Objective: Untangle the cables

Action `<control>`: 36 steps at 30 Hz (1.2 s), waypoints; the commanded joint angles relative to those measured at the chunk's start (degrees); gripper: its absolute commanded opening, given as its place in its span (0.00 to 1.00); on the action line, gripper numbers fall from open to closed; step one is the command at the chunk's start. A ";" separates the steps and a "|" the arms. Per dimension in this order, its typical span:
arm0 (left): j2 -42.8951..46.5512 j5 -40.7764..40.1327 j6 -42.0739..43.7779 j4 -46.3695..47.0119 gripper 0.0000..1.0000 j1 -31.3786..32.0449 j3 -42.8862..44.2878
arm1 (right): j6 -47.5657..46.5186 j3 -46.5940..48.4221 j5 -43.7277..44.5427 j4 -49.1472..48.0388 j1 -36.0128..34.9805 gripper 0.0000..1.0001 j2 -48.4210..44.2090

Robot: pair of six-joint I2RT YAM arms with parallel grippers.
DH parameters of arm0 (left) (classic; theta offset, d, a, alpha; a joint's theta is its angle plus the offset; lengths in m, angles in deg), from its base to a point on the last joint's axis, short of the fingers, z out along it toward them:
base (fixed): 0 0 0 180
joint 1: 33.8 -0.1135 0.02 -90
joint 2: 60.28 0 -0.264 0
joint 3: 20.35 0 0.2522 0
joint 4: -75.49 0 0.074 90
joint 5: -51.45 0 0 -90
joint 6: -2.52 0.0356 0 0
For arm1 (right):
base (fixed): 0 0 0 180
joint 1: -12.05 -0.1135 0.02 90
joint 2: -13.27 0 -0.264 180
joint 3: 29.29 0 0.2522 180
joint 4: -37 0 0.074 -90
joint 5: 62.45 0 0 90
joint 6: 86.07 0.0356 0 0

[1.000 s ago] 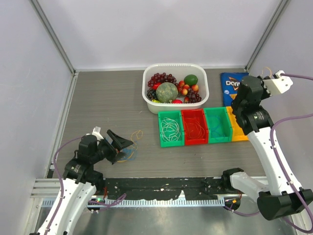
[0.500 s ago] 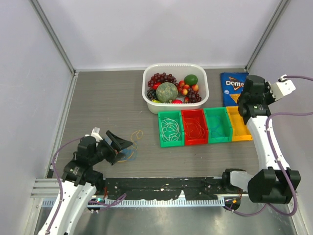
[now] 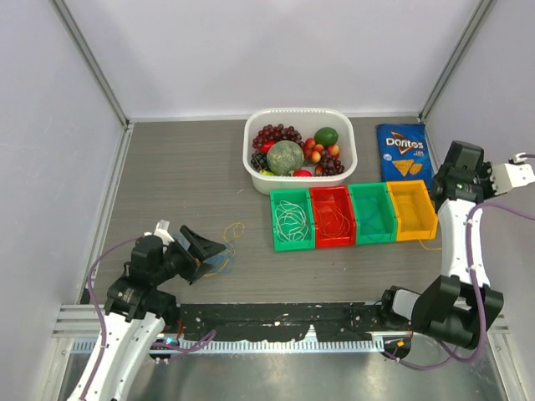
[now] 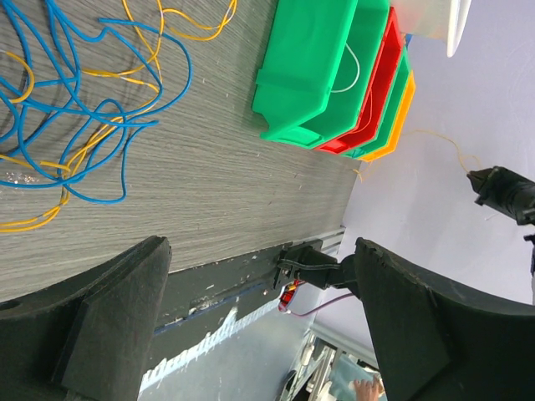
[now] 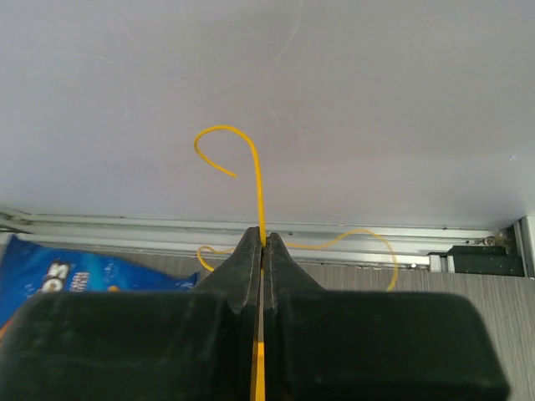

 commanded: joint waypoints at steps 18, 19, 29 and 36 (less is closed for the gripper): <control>3.81 -0.05 -0.87 0.45 0.95 -0.26 -0.13 | -8.07 22.16 -22.54 8.04 -15.72 0.01 -9.45; 4.34 -0.31 -0.95 0.01 0.95 -0.26 -0.30 | -7.89 22.08 -22.89 7.51 -16.42 0.01 -9.36; 4.79 -1.02 -0.08 -2.54 0.96 -0.26 1.10 | -7.36 19.18 16.20 9.96 -23.99 0.01 -11.99; 4.35 0.13 0.28 -1.84 0.96 -0.26 1.10 | -3.50 18.65 17.89 15.68 -14.77 0.01 -10.41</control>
